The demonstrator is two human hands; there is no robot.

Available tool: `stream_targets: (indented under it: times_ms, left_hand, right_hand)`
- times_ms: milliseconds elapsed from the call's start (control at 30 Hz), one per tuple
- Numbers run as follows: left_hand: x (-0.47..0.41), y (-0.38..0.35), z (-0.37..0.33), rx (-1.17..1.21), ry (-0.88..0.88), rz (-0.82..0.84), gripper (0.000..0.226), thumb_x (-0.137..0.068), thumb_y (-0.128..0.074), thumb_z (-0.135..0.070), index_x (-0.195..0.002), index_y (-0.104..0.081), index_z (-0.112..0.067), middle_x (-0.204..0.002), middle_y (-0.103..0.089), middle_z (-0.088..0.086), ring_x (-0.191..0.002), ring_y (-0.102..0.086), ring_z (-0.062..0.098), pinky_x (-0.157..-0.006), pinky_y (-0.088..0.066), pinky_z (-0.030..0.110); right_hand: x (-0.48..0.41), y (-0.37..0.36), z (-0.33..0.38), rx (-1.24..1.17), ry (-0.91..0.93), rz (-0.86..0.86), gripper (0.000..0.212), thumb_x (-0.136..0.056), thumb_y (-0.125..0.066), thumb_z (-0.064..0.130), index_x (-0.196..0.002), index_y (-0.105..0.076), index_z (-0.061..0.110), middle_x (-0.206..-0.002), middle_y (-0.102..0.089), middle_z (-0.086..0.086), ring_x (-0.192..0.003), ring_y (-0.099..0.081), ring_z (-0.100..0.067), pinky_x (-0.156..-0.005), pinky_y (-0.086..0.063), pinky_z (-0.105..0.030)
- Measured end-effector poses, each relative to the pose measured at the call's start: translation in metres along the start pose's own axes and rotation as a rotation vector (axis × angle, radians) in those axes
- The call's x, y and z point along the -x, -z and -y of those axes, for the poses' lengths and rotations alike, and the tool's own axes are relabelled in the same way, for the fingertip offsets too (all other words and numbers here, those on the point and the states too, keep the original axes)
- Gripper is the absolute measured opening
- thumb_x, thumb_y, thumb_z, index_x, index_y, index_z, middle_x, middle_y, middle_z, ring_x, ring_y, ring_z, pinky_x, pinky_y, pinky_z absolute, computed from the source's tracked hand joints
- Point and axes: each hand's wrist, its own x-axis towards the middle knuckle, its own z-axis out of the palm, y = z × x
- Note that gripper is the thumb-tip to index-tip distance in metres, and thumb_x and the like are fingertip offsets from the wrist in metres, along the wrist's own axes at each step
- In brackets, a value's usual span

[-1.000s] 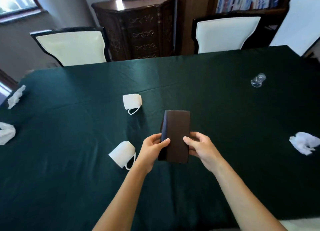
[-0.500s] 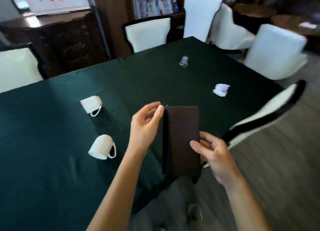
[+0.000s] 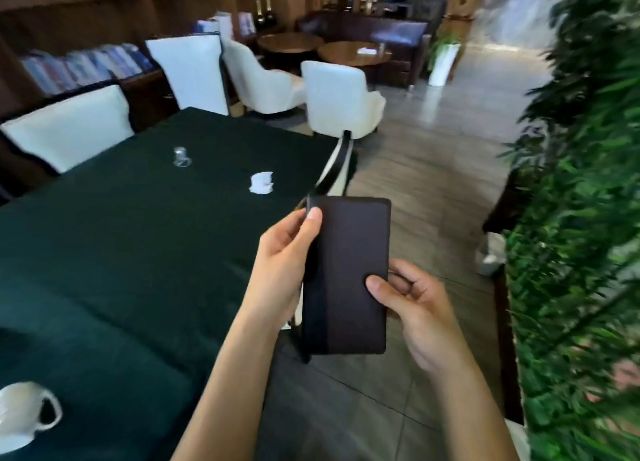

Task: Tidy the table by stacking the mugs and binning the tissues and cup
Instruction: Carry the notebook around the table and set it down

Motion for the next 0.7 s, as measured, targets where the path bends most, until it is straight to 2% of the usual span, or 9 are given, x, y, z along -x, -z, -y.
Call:
stream_targets:
  times_ms: [133, 300, 533, 700]
  left_hand:
    - [0.015, -0.079, 0.038, 0.024, 0.121, 0.111, 0.029, -0.107, -0.055, -0.024, -0.113, -0.076, -0.007, -0.105, -0.083, 0.01, -0.093, -0.078, 0.019, -0.082, -0.064, 0.033]
    - [0.029, -0.14, 0.073, -0.004, 0.22, 0.218, 0.029, -0.103, -0.06, -0.028, -0.115, -0.077, -0.007, -0.114, -0.081, 0.014, -0.107, -0.077, 0.029, -0.095, -0.06, 0.042]
    - [0.02, -0.18, 0.096, -0.058, 0.296, 0.297, 0.039, -0.087, -0.071, -0.03, -0.119, -0.076, -0.009, -0.114, -0.082, 0.011, -0.11, -0.077, 0.03, -0.097, -0.059, 0.044]
    - [-0.021, -0.193, 0.11, -0.094, 0.324, 0.35, 0.033, -0.089, -0.071, -0.024, -0.117, -0.078, -0.009, -0.113, -0.082, 0.013, -0.108, -0.078, 0.03, -0.092, -0.062, 0.042]
  right_hand:
    - [0.011, 0.07, 0.026, -0.046, 0.057, -0.172, 0.025, -0.093, -0.063, -0.002, -0.115, -0.072, 0.008, -0.109, -0.081, -0.007, -0.098, -0.077, -0.015, -0.076, -0.06, -0.022]
    - [0.019, 0.14, 0.051, -0.035, 0.111, -0.275, 0.026, -0.094, -0.064, 0.001, -0.117, -0.072, 0.008, -0.111, -0.081, -0.007, -0.104, -0.076, -0.019, -0.089, -0.062, -0.03]
    - [0.009, 0.192, 0.063, -0.069, 0.126, -0.359, 0.025, -0.095, -0.064, 0.001, -0.117, -0.074, 0.008, -0.109, -0.081, -0.009, -0.101, -0.077, -0.021, -0.08, -0.062, -0.028]
    - [-0.026, 0.212, 0.063, -0.067, 0.1, -0.398, 0.024, -0.096, -0.064, 0.003, -0.115, -0.075, 0.013, -0.109, -0.081, -0.006, -0.102, -0.078, -0.02, -0.078, -0.062, -0.026]
